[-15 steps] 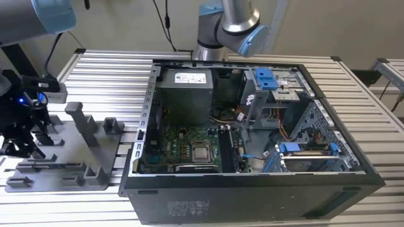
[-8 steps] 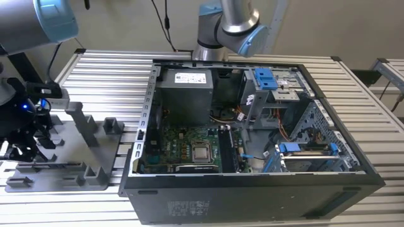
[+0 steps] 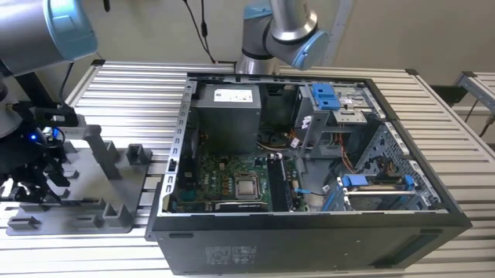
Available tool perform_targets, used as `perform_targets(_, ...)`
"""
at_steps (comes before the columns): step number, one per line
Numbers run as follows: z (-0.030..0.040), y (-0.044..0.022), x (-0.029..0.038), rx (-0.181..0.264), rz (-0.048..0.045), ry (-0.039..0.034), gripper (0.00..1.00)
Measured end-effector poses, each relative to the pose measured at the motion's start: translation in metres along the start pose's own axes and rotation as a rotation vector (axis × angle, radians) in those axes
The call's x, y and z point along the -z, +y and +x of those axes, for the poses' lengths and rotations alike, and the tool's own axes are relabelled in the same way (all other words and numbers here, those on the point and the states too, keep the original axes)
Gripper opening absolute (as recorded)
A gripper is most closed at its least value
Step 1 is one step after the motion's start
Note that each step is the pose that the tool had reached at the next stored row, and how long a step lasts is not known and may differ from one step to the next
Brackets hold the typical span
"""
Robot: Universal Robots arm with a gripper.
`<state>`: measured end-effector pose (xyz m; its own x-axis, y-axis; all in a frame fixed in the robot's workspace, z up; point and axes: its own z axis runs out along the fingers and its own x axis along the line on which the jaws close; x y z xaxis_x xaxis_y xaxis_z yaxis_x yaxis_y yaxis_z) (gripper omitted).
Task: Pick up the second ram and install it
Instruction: 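Pick up the second ram and move it above second insertion slot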
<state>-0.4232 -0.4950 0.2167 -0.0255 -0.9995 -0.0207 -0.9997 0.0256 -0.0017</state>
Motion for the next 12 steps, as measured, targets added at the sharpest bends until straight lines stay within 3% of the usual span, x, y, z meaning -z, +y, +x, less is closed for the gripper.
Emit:
perform_targets(7,0.0087,-0.0002,-0.0063,0.004,0.0,-0.0001,0.42)
perform_targets(12,0.01,-0.0002,-0.0129,0.015,-0.0003,-0.0001,0.42)
